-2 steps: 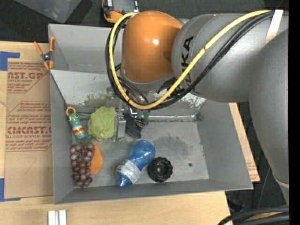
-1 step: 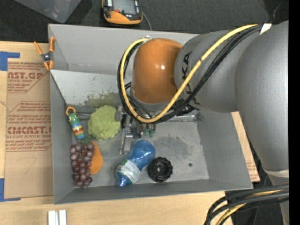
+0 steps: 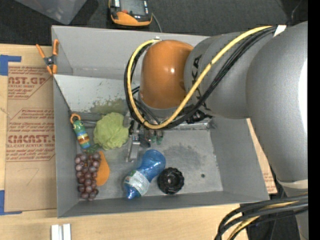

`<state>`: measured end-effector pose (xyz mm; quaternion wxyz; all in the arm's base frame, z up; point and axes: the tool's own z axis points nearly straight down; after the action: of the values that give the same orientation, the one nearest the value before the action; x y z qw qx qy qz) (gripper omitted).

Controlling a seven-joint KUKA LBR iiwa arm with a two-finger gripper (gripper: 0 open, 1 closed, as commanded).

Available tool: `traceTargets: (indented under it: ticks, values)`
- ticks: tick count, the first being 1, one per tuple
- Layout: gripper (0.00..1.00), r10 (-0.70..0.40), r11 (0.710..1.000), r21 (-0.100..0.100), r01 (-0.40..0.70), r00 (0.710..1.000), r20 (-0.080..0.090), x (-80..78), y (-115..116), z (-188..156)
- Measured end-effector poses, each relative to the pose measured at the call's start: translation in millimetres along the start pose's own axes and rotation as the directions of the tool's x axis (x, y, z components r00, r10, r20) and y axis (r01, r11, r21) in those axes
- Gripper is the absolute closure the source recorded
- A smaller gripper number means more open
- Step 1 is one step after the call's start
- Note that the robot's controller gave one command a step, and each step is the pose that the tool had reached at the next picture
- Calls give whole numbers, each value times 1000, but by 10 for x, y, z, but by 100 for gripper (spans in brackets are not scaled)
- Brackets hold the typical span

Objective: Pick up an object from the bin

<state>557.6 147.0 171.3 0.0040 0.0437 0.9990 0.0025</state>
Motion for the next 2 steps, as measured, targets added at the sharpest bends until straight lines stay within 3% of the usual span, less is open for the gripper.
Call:
traceTargets:
  ticks: [1,2]
  values:
    - [0,7,1000,-3,-7,1000,5,-50,-56,90]
    - [0,-77,997,-2,77,997,3,347,43,102]
